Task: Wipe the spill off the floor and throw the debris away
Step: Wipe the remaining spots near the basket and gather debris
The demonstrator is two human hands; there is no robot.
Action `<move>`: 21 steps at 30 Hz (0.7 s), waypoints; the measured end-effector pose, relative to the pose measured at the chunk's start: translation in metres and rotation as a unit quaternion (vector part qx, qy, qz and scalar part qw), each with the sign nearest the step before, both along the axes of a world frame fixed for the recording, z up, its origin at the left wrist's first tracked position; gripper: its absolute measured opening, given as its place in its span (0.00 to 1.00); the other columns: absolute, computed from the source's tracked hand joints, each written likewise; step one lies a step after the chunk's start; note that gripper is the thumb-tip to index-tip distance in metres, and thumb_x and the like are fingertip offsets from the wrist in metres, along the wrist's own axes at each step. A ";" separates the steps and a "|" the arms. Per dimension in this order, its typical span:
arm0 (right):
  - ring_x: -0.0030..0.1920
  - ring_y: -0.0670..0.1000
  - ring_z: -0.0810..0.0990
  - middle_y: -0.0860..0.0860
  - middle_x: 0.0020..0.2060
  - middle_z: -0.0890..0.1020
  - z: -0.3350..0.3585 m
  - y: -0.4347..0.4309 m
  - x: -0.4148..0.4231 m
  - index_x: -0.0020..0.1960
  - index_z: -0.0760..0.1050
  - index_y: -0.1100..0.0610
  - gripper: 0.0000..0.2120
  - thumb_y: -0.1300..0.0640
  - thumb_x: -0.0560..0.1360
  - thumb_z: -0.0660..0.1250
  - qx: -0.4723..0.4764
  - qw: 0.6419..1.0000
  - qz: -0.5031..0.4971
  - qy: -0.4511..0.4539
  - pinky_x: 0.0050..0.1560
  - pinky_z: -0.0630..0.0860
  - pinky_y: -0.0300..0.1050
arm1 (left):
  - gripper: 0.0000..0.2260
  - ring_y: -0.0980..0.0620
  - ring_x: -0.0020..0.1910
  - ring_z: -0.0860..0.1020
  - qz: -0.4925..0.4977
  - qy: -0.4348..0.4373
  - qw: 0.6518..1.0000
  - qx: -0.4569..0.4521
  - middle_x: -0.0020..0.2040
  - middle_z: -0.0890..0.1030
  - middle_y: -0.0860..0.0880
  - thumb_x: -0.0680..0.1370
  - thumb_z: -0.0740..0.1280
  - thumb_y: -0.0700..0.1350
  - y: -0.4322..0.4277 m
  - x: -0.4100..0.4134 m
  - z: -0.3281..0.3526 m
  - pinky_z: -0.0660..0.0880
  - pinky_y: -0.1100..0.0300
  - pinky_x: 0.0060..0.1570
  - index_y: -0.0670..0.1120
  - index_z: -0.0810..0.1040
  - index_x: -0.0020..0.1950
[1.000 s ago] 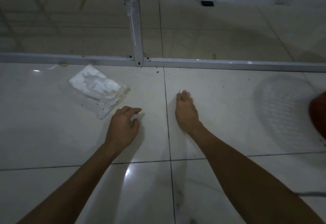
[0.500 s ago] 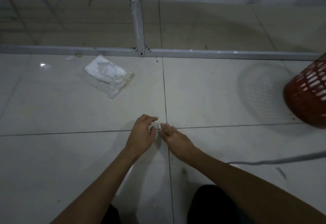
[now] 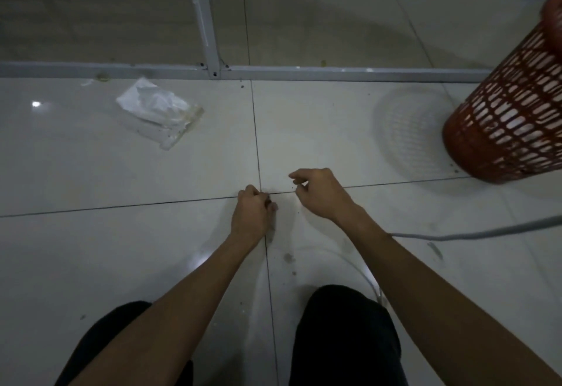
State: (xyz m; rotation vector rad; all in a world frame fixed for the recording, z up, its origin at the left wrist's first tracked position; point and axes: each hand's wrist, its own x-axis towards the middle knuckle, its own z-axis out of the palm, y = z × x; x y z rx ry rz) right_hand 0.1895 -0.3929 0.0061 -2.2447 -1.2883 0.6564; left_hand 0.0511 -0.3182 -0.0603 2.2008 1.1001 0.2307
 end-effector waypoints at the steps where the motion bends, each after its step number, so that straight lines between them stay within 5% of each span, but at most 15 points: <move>1: 0.52 0.53 0.81 0.57 0.55 0.82 -0.001 -0.004 0.004 0.61 0.76 0.59 0.17 0.64 0.74 0.62 0.002 1.000 -0.009 0.009 0.55 0.72 0.37 | 0.10 0.43 0.52 0.72 0.002 0.003 1.000 0.011 0.50 0.75 0.39 0.77 0.65 0.42 -0.001 0.002 -0.003 0.72 0.56 0.48 0.37 0.80 0.51; 10: 0.47 0.51 0.81 0.55 0.51 0.84 -0.010 -0.029 0.027 0.59 0.78 0.58 0.15 0.64 0.74 0.62 0.027 0.999 -0.032 0.030 0.54 0.73 0.37 | 0.05 0.47 0.47 0.80 -0.012 -0.033 0.998 -0.045 0.49 0.81 0.41 0.69 0.73 0.36 -0.020 -0.024 -0.001 0.76 0.60 0.50 0.37 0.83 0.44; 15: 0.42 0.46 0.78 0.54 0.50 0.84 -0.010 -0.043 0.036 0.58 0.78 0.59 0.14 0.64 0.74 0.62 0.047 0.996 -0.064 0.047 0.52 0.73 0.36 | 0.07 0.54 0.42 0.79 -0.047 -0.025 0.994 -0.100 0.47 0.82 0.41 0.65 0.76 0.33 -0.046 -0.043 0.003 0.71 0.79 0.40 0.37 0.83 0.41; 19: 0.42 0.48 0.81 0.54 0.49 0.84 -0.009 -0.052 0.042 0.58 0.79 0.58 0.14 0.65 0.74 0.61 0.052 0.991 -0.095 0.076 0.50 0.76 0.38 | 0.08 0.59 0.41 0.77 -0.067 -0.029 0.991 -0.113 0.47 0.80 0.42 0.66 0.76 0.35 -0.059 -0.053 0.007 0.78 0.67 0.44 0.36 0.82 0.43; 21: 0.41 0.49 0.81 0.53 0.49 0.84 -0.008 -0.055 0.044 0.58 0.78 0.58 0.14 0.65 0.74 0.61 0.055 0.990 -0.100 0.080 0.50 0.77 0.39 | 0.09 0.61 0.40 0.76 -0.054 -0.027 0.992 -0.108 0.49 0.76 0.44 0.68 0.73 0.32 -0.066 -0.056 0.004 0.74 0.75 0.43 0.35 0.81 0.47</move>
